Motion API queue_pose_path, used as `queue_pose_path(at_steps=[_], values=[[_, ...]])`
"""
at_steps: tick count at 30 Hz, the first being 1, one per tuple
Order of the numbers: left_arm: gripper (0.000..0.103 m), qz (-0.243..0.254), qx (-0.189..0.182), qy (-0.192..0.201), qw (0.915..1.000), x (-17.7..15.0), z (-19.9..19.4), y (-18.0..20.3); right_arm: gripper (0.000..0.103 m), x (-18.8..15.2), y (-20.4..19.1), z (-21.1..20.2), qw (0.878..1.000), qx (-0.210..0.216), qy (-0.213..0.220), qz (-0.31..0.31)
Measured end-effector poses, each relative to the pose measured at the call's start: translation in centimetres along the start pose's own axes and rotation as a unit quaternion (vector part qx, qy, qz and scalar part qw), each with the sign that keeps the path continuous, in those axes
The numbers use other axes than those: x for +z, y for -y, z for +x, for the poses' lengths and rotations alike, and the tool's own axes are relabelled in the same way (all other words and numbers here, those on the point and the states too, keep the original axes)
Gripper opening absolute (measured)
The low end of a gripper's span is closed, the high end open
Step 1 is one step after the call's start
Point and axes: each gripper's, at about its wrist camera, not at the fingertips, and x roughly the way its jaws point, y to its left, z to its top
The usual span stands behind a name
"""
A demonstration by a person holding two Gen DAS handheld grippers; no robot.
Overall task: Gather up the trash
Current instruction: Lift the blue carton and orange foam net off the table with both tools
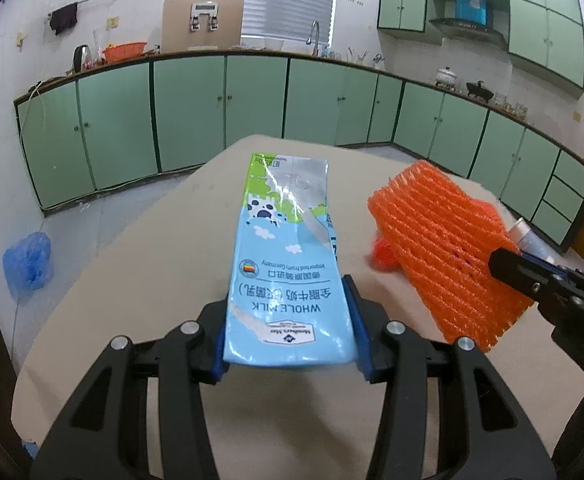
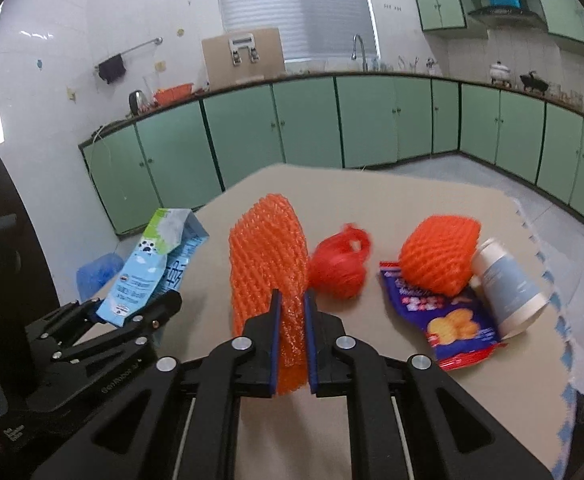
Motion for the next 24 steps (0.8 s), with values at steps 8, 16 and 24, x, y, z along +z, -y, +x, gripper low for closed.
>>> queue_pose_path(at_steps=[8,16,24], values=[[0.046,0.013,-0.025,0.019,0.9994,0.7,-2.1,2.3,0.010,1.3,0.9,-4.2,0.999,-0.027,0.040,0.007],[0.046,0.036,-0.064,0.039,0.9965,1.2,-4.1,6.5,0.010,1.2,3.8,-8.6,0.996,-0.059,0.063,0.023],[0.046,0.062,-0.112,0.048,0.9906,0.7,-5.9,12.0,0.010,0.3,7.4,-12.7,0.991,-0.096,0.082,0.048]])
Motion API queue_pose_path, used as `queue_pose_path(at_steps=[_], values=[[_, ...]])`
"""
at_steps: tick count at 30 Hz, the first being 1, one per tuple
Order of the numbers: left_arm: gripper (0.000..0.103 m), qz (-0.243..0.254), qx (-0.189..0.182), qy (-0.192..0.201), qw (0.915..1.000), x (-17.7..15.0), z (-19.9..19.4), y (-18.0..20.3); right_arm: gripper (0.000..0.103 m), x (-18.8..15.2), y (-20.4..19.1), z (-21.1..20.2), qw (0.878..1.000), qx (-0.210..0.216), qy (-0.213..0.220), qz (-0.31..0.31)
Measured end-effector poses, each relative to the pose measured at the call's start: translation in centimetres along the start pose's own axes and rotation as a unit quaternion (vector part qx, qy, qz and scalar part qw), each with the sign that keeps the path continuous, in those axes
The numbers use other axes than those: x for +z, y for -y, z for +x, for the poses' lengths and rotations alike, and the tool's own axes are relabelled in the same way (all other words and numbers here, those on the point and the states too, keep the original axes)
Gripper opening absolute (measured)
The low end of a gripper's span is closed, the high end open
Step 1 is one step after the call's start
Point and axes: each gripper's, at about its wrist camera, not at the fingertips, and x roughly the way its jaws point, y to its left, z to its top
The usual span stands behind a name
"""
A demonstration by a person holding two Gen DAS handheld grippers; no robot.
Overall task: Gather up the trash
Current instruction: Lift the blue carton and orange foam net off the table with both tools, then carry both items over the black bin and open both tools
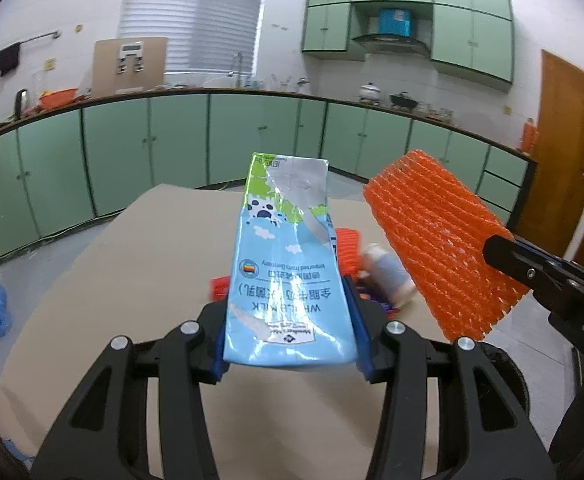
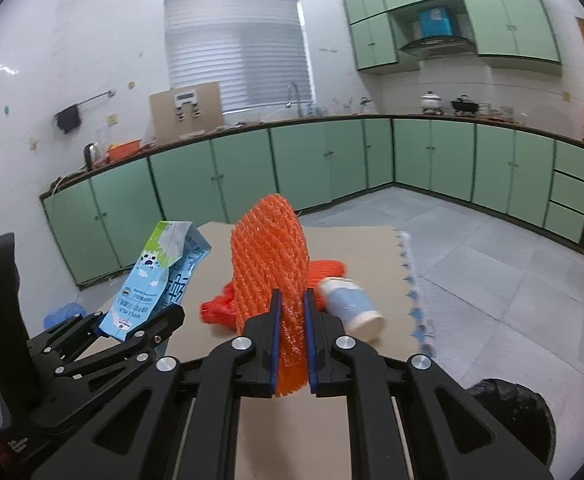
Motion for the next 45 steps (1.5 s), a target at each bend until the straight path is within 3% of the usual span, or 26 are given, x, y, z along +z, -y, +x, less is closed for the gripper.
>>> queue_pose_path(at_steps=[14,21,29,35,45], values=[[0.045,0.044,-0.092,0.001,0.9948,-0.8,0.1,10.0,0.010,-1.2,8.5,-6.4,0.995,-0.089,0.024,0.048],[0.045,0.076,-0.145,-0.008,0.9865,-2.7,-0.1,15.6,0.010,-2.6,12.7,-9.7,0.987,-0.139,0.031,0.071],[0.045,0.109,-0.210,-0.023,0.9714,-4.8,0.8,21.5,0.010,-5.3,17.8,-12.4,0.975,-0.197,0.022,0.100],[0.045,0.128,-0.229,-0.030,0.9645,-6.4,2.0,24.9,0.010,-7.2,21.0,-13.3,0.967,-0.225,0.009,0.117],[0.046,0.136,-0.232,-0.047,0.9620,-9.0,4.8,28.7,0.010,-9.6,23.5,-12.6,0.960,-0.249,-0.016,0.126]])
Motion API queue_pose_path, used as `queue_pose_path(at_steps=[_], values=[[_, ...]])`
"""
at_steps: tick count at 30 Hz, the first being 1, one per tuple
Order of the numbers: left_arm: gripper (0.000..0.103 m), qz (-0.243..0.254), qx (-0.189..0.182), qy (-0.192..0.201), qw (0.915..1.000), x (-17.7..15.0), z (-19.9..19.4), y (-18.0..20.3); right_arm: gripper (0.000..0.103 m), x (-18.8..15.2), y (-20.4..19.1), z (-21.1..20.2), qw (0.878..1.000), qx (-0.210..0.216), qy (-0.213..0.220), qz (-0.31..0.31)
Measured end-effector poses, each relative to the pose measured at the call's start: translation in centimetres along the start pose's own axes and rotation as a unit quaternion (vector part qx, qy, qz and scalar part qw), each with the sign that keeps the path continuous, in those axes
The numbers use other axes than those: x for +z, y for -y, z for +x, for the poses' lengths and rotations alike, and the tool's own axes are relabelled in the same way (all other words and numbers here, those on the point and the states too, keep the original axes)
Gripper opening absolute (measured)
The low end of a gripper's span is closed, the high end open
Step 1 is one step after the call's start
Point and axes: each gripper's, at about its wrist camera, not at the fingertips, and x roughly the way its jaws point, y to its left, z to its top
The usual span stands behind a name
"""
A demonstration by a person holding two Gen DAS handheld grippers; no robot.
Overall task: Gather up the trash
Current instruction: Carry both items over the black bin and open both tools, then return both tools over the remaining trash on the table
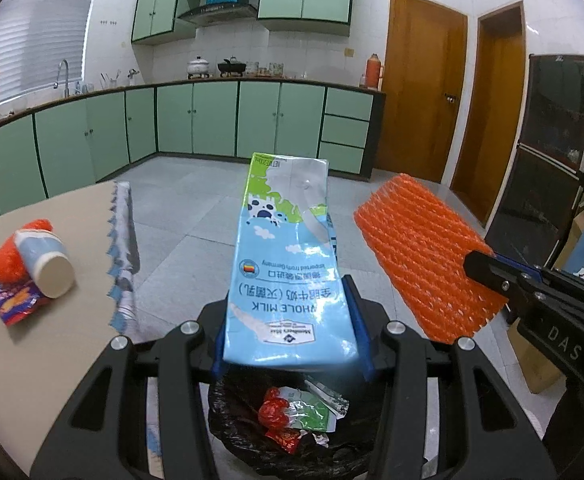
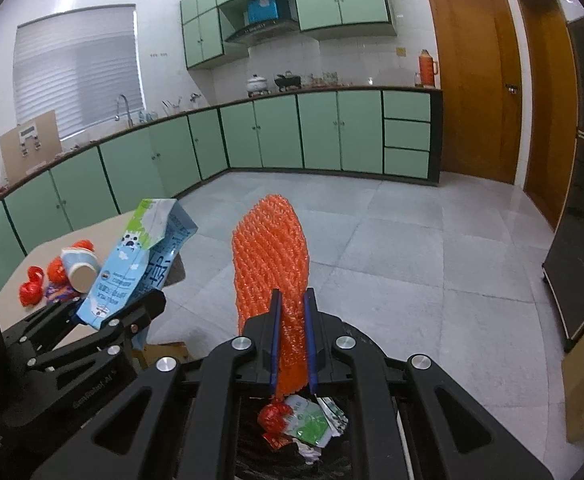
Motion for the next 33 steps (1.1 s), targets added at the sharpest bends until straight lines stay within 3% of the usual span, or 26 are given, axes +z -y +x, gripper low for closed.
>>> queue_pose_path(at_steps=[7,8,10,18,20,27,33], values=[[0.050,0.003,-0.003,-0.023,0.9997,-0.6,2.2,0.8,0.015,-1.5,1.7,2.7,0.999,-0.003,-0.038,0.014],[0.058,0.004,-0.002,-0.025,0.9997,-0.6,2.4,0.9,0.018,-1.7,1.9,3.0,0.999,-0.004,-0.044,0.017],[0.062,0.002,-0.003,-0.025,0.9997,-0.7,2.6,0.8,0.028,-2.0,2.3,3.4,0.998,-0.007,-0.052,0.022],[0.067,-0.019,-0.003,-0.024,0.9995,-0.2,2.1,-0.8,0.058,-2.1,2.7,3.2,0.998,-0.016,-0.051,0.032],[0.070,-0.022,0.002,-0.014,0.9997,0.2,1.1,-1.7,0.070,-1.8,2.4,2.9,0.998,-0.019,-0.044,0.032],[0.077,-0.035,0.055,0.028,0.9975,1.6,-3.6,-7.3,0.087,0.1,-1.3,1.5,1.000,0.008,-0.006,0.008],[0.081,-0.070,0.134,0.048,0.9873,1.4,-7.9,-14.6,0.094,2.0,-7.7,1.6,0.997,0.065,0.021,-0.029]])
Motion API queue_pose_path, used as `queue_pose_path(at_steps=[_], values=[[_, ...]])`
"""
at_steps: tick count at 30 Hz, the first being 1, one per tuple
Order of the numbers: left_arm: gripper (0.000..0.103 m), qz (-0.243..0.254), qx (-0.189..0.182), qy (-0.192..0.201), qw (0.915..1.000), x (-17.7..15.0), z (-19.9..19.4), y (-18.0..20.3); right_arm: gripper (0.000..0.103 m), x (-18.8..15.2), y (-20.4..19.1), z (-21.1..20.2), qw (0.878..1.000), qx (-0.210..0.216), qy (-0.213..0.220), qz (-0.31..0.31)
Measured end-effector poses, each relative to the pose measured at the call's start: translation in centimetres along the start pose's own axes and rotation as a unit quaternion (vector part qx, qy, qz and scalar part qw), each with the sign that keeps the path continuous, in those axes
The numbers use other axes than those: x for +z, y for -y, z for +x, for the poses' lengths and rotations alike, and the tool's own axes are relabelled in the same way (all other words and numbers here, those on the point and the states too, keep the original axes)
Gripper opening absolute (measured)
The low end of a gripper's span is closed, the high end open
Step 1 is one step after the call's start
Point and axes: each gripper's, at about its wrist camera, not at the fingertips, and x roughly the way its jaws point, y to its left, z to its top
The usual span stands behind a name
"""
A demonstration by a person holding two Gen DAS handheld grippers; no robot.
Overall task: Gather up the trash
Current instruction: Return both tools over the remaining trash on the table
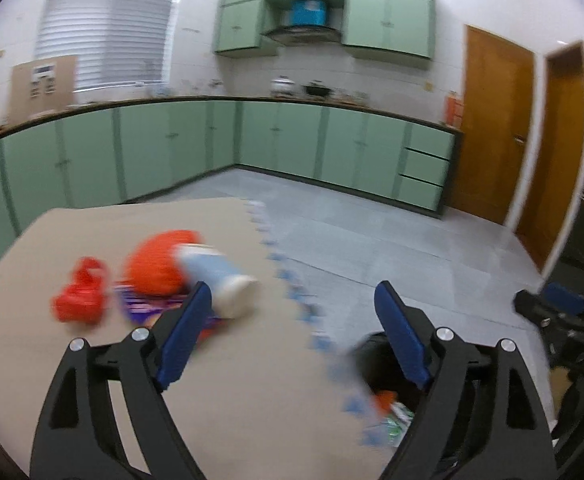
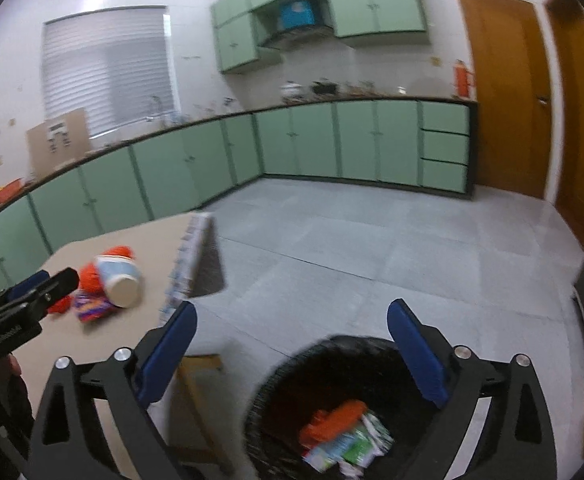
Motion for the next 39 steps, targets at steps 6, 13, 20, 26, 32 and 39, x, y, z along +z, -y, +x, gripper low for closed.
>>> queue_pose_path(at_steps=[6,13,20,26,32,39], values=[[0.081,-0.022,0.082,0.010,0.9964,0.3,-1.9,-7.7,0.094,1.0,-7.3,3.3,0.997,0.067,0.003,-0.029],[0.081,-0.043,0.135,0.004,0.9899,0.4,-2.0,-13.9,0.094,1.3,-14.9,7.9,0.990,0.123,-0.010,-0.065],[0.081,-0.050,0.151,-0.003,0.9873,0.7,-0.2,-16.5,0.094,1.7,-19.0,12.1,0.986,0.142,-0.028,-0.082],[0.081,-0.057,0.159,-0.022,0.9854,0.8,2.2,-18.0,0.094,1.3,-20.3,16.1,0.984,0.140,-0.066,-0.091],[0.081,-0.080,0.170,-0.067,0.9799,1.4,5.2,-19.7,0.094,1.2,-20.2,18.9,0.982,0.137,-0.105,-0.077],[0.081,-0.081,0.171,-0.118,0.9750,1.5,8.0,-20.4,0.092,0.8,-20.7,20.0,0.978,0.140,-0.131,-0.085]])
